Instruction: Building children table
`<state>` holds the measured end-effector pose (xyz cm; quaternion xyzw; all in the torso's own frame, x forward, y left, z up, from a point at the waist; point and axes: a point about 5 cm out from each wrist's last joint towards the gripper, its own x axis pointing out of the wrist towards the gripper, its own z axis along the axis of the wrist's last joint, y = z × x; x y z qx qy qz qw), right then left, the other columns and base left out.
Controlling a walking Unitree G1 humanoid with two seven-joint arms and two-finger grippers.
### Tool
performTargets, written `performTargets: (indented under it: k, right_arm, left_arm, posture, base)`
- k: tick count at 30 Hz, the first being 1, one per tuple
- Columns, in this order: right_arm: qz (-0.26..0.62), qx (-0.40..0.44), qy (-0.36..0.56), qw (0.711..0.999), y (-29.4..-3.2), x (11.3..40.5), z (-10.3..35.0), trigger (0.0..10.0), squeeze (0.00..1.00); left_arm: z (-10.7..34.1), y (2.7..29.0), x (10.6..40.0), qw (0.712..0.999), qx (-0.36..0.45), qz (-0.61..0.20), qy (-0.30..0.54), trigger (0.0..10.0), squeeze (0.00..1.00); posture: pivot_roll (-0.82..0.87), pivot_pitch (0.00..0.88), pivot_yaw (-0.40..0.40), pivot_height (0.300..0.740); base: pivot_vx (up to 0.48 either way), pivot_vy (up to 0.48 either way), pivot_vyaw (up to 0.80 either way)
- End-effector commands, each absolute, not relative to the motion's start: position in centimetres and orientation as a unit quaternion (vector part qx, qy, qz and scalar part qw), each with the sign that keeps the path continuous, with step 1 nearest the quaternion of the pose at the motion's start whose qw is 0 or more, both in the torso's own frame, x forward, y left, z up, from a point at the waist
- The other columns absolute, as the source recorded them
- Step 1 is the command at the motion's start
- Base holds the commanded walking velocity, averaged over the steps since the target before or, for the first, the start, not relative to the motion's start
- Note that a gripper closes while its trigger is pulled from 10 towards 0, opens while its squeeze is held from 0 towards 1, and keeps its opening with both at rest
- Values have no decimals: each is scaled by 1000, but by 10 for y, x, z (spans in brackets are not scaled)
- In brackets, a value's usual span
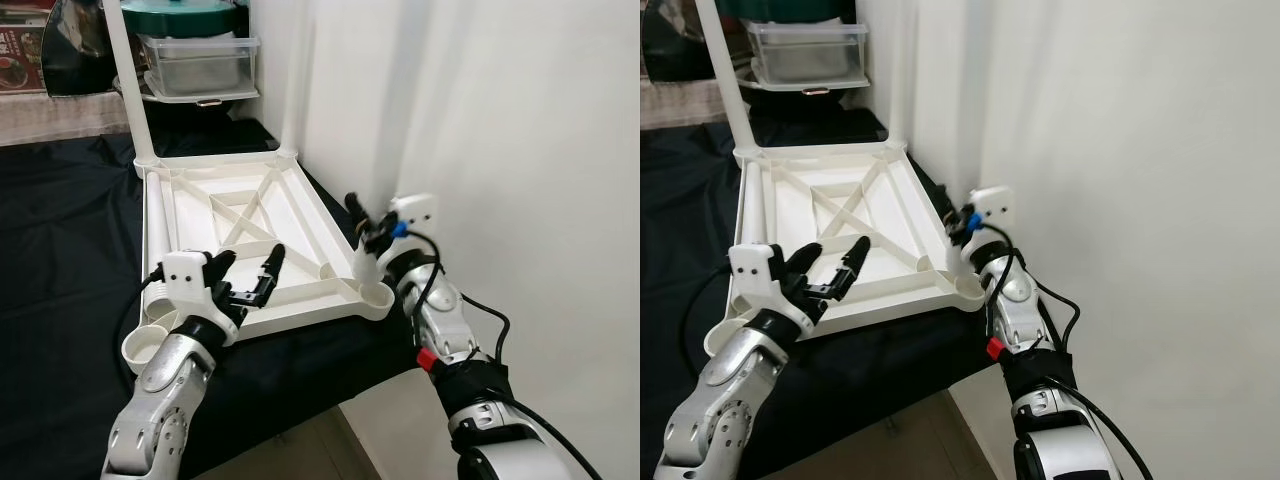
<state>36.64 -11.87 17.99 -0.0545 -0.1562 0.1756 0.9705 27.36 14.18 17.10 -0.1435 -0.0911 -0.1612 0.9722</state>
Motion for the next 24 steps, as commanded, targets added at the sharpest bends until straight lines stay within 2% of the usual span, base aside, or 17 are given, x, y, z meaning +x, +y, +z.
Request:
performTargets:
  k: [1, 8, 24]
  right_arm:
    - [176, -79, -172, 966, -118, 367, 184, 0, 0]
    - [198, -144, -172, 954, -117, 362, 169, 0, 0]
    - [197, -203, -167, 945, -130, 358, 153, 0, 0]
  left_arm:
    - [172, 142, 271, 973, -137, -159, -93, 10000, 0]
    - [171, 144, 268, 975, -135, -154, -90, 10000, 0]
    - [169, 144, 269, 976, -133, -152, -85, 10000, 0]
  posture:
    - [118, 0, -159, 740]
    - [122, 0, -158, 740]
    - [111, 0, -151, 740]
  base:
    - [0, 0, 0]
    - [0, 0, 0]
    - [0, 0, 0]
